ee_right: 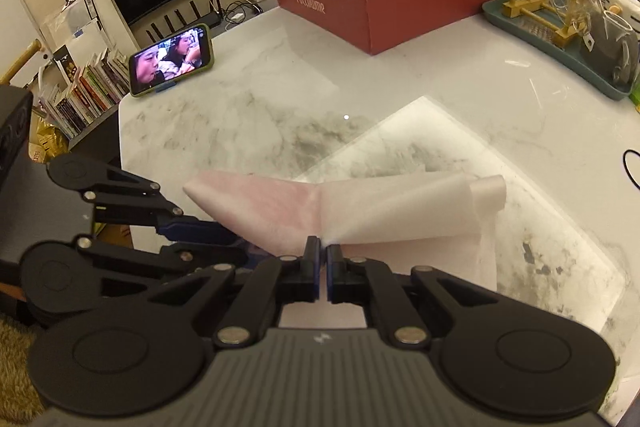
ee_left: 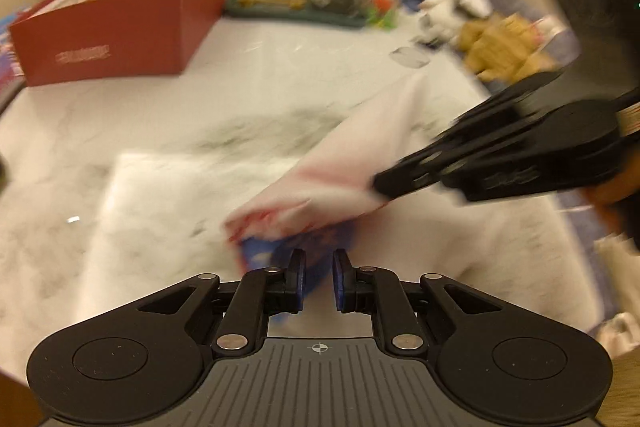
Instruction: Fold shopping bag
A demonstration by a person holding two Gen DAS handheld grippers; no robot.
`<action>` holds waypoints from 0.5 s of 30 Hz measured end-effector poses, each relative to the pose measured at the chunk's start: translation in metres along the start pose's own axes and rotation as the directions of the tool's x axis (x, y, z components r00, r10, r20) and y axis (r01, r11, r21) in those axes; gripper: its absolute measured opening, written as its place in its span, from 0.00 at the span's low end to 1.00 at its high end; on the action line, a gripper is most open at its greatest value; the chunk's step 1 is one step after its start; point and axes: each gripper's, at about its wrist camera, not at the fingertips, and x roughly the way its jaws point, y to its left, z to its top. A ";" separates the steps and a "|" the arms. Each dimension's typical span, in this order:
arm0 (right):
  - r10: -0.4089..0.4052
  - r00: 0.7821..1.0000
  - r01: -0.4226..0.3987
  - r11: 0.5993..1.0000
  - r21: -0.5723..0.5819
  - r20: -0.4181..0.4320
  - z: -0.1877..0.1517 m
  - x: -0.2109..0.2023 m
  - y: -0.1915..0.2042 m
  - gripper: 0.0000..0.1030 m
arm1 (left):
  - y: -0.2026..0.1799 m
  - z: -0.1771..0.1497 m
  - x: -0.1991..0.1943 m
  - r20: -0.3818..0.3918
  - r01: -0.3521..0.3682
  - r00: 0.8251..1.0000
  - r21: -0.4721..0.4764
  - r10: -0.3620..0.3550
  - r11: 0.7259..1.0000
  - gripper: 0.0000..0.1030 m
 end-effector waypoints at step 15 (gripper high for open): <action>0.099 0.995 -0.098 0.990 0.104 -0.001 -0.015 -0.039 -0.011 0.02 | -0.009 0.007 0.020 -0.039 -0.070 0.997 0.101 0.074 0.992 0.13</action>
